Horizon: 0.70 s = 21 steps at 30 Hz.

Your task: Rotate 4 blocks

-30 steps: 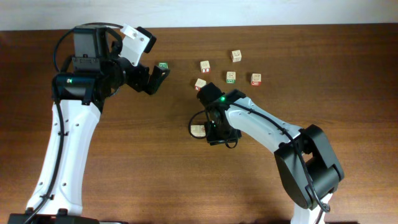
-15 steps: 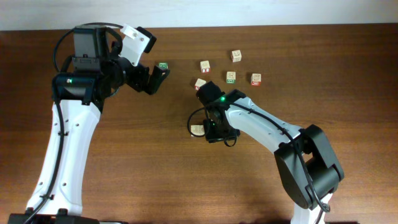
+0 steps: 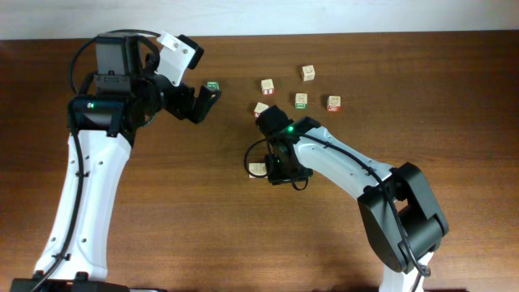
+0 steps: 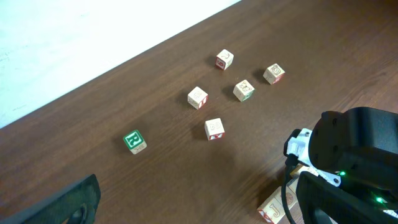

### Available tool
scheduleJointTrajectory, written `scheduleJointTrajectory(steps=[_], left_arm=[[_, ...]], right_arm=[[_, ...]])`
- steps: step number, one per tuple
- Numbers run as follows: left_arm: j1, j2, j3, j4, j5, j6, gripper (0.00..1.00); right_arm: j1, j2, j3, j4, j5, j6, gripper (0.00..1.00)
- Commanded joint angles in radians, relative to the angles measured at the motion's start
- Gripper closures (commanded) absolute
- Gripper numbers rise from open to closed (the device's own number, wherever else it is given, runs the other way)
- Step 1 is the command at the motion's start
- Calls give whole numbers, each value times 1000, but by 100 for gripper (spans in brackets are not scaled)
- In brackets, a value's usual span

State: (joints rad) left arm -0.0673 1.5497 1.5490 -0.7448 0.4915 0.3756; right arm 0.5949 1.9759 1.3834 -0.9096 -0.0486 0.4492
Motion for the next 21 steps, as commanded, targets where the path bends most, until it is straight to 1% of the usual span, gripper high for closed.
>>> scheduleJointTrajectory(steps=[1,21], left_arm=[[0,6,21,2,17,8,1],[0,6,21,2,17,8,1]], right_arm=[[7,12,-11,9,20,12,61],[7,12,-11,18,24,12,61]])
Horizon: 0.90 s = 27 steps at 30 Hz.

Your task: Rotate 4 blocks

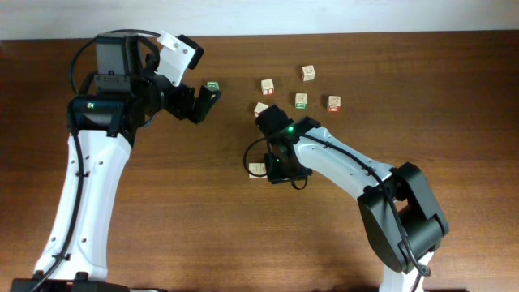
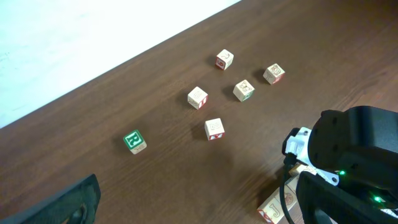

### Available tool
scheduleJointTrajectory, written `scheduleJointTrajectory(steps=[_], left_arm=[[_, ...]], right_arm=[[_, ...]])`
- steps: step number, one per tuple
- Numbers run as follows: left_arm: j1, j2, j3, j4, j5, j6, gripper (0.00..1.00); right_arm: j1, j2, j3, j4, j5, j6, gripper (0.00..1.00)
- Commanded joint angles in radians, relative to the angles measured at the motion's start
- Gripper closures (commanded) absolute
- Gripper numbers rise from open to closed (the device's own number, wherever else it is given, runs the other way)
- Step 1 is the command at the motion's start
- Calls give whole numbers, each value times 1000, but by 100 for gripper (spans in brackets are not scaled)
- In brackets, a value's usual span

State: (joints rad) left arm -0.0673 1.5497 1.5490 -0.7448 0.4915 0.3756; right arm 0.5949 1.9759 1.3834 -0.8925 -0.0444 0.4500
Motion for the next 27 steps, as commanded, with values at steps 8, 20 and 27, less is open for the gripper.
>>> scheduleJointTrajectory(steps=[8,20,27], left_arm=[[0,6,21,2,17,8,1],[0,6,21,2,17,8,1],[0,6,21,2,17,8,1]], right_arm=[[7,12,-11,1,20,11,61],[7,12,-11,1,20,11,61],[0,-17,66,-75,17,11,57]])
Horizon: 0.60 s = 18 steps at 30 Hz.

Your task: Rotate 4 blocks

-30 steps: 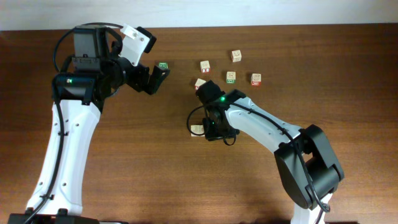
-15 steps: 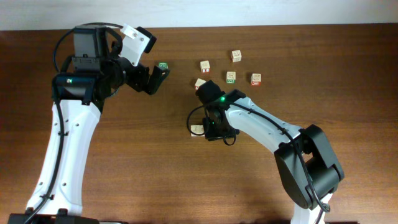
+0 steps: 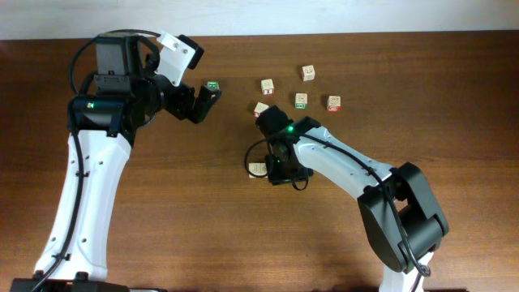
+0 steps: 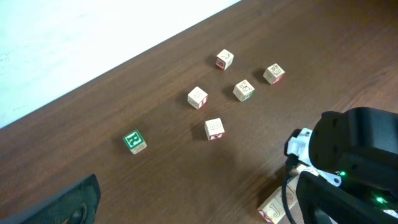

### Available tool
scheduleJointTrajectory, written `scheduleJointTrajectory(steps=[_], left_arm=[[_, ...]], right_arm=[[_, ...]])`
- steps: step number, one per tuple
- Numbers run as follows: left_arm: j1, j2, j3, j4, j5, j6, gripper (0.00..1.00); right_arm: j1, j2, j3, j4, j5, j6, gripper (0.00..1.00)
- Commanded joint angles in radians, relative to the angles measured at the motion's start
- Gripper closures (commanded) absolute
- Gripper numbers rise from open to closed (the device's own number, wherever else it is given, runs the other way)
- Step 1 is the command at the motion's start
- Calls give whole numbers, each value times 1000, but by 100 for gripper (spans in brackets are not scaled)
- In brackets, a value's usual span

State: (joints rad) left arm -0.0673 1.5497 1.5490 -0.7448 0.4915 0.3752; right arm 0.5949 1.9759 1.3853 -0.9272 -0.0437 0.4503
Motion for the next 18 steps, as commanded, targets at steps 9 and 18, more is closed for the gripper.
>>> scheduleJointTrajectory(steps=[9,18], left_arm=[[0,6,21,2,17,9,1],[0,6,21,2,17,9,1]], right_arm=[[-87,-117,406,-308,7,-32,43],[-287,-124,501,-463,-384,-328,65]])
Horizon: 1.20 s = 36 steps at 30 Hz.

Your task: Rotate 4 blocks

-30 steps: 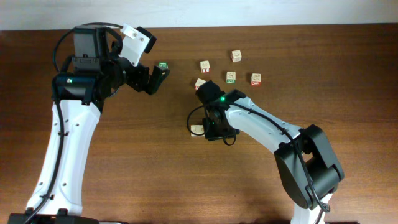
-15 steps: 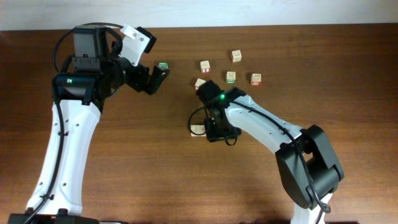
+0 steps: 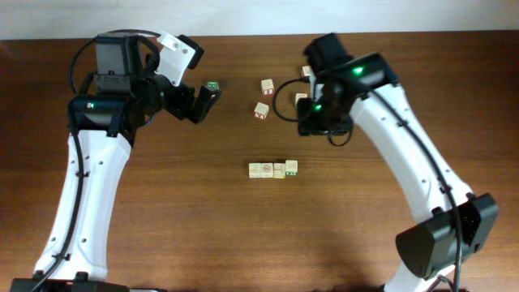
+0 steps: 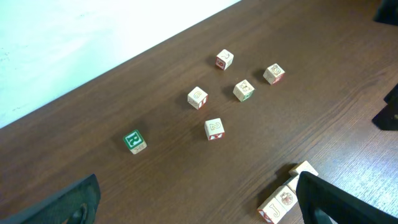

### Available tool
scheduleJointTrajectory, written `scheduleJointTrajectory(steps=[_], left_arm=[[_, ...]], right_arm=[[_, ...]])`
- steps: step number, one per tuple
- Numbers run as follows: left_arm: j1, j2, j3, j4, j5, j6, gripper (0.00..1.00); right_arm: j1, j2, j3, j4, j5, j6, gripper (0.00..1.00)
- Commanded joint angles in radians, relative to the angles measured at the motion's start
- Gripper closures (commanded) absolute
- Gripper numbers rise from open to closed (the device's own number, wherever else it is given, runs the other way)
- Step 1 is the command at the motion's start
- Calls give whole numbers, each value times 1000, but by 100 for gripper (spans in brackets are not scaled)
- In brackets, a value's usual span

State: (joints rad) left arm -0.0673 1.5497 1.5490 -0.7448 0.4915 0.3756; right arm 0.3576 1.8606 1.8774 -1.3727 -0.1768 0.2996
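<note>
Three wooden letter blocks lie in a touching row point(image 3: 274, 169) at mid table; the left wrist view shows the row point(image 4: 283, 200) with its J face. The green R block point(image 3: 212, 85) point(image 4: 134, 140) sits beside my left gripper point(image 3: 199, 104) point(image 4: 205, 214), which hangs open and empty above the table. Loose blocks lie at the back: one point(image 3: 267, 85), one point(image 3: 261, 109), one point(image 3: 307, 71) at the arm's edge. My right gripper point(image 3: 324, 123) hangs raised over the back right blocks, far from the row. Its jaws are hidden under the wrist.
The left wrist view shows five pale loose blocks in a cluster point(image 4: 243, 89) behind the row. The white wall edge point(image 4: 74, 37) runs along the far side of the table point(image 3: 162, 211). The right arm point(image 3: 405, 154) crosses the right half.
My right gripper has left the row of blocks at mid table and now hangs raised at the back right. The row shows uncovered as three blocks. The left arm has not moved.
At all three earlier moments my right gripper sat low over the right part of the row, with only its left block showing, shifting very slightly. The left gripper stayed open by the green block. Now the right gripper is away and the whole row shows.
</note>
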Motion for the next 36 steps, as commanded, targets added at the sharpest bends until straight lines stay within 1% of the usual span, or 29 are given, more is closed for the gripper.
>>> scheduleJointTrajectory(steps=[1,3,6,9,11,14,16,17,19,20,21,24,25,28,30,33,36], left_arm=[[0,6,21,2,17,8,1],[0,6,21,2,17,8,1],[0,6,21,2,17,8,1],[0,6,21,2,17,8,1],[0,6,21,2,17,8,1],[0,6,21,2,18,8,1],[0,6,21,2,18,8,1],[0,6,21,3,18,8,1],[0,6,21,2,18,8,1],[0,6,21,2,18,8,1],[0,6,21,-1,18,8,1],[0,6,21,-21,18,8,1],[0,6,21,-29,18,8,1],[0,6,21,-30,19,5,1],[0,6,21,-47,18,-23,1],[0,6,21,-79,18,-23,1],[-1,6,21,-95,18,-23,1]], right_arm=[[-74,-21,9,-33,-295,-209,67],[-111,-57,9,-63,-302,-232,67],[-159,-145,9,-116,-300,-271,63],[-175,-242,3,-143,-270,-275,60],[-173,-299,-22,-146,-260,-274,58],[-173,-354,-119,-118,-260,-274,58],[-173,-370,-223,-52,-261,-259,59],[-173,-371,-321,28,-261,-219,59],[-174,-370,-440,151,-261,-155,59],[-174,-370,-497,222,-261,-127,59],[-174,-367,-577,339,-260,-98,59],[-174,-343,-687,562,-255,-75,58],[-174,-314,-714,638,-256,-63,59],[-158,-194,-721,752,-257,-29,59],[-136,-127,-721,811,-257,-20,60],[-107,-42,-721,878,-256,-3,63],[-90,13,-721,907,-257,-2,64]])
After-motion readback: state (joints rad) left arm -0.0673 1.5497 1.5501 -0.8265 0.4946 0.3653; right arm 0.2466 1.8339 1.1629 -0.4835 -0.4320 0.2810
